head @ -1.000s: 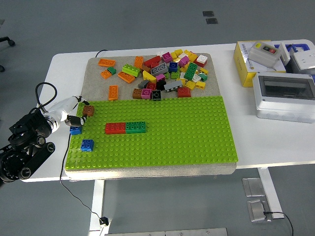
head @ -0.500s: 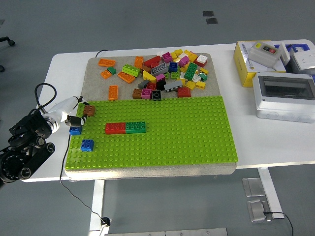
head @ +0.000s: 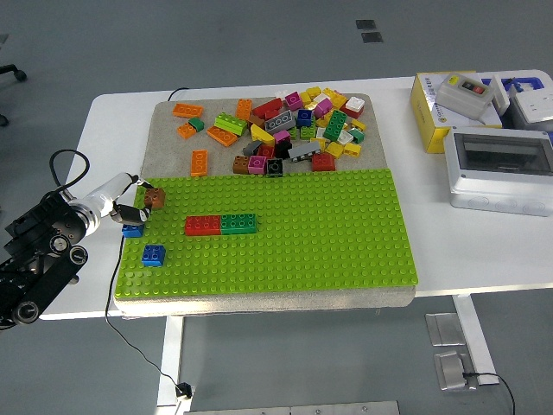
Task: Pick up the brick,pile it on top of brick,press brick,pick up the brick,pile it on top of brick,press brick
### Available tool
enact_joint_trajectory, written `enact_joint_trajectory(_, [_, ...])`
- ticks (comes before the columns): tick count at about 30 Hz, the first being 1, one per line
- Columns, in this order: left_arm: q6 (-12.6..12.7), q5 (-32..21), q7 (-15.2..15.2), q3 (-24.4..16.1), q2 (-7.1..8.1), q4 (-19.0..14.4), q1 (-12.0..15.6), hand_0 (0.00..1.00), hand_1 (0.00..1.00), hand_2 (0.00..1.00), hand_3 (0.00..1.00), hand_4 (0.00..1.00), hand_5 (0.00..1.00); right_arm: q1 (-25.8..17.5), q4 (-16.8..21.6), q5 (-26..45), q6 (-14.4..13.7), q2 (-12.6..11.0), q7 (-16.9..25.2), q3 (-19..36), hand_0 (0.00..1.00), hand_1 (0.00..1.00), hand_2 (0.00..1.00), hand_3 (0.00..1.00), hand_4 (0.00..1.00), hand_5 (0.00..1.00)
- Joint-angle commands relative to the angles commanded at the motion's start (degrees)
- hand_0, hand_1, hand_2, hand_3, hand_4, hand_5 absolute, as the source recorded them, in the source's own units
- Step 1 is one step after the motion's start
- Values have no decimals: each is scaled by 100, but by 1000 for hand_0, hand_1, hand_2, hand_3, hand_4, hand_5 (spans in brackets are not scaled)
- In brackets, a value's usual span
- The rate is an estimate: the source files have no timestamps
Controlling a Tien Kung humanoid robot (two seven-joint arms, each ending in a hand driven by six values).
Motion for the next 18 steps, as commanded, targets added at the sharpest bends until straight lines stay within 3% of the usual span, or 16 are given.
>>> enact_joint_trajectory(6, [211, 345, 733, 393, -326, -1042, 96, 998, 953, 940, 549, 471, 111, -3, 0, -120, -9, -3, -15, 90, 703, 676, 702, 786, 607, 998])
enact_joint_trajectory(11, [309, 443, 1085, 936, -464, -1728, -20, 994, 945, 931, 550, 475, 120, -1, 0, -86, -17, -10, 7, 64, 713, 676, 697, 785, 609, 998])
enact_joint_trajectory(18, [433, 503, 1180, 1303, -592, -1837, -191, 993, 944, 922, 554, 477, 125, 6, 0, -37, -33, -14, 41, 32, 711, 675, 695, 786, 610, 998])
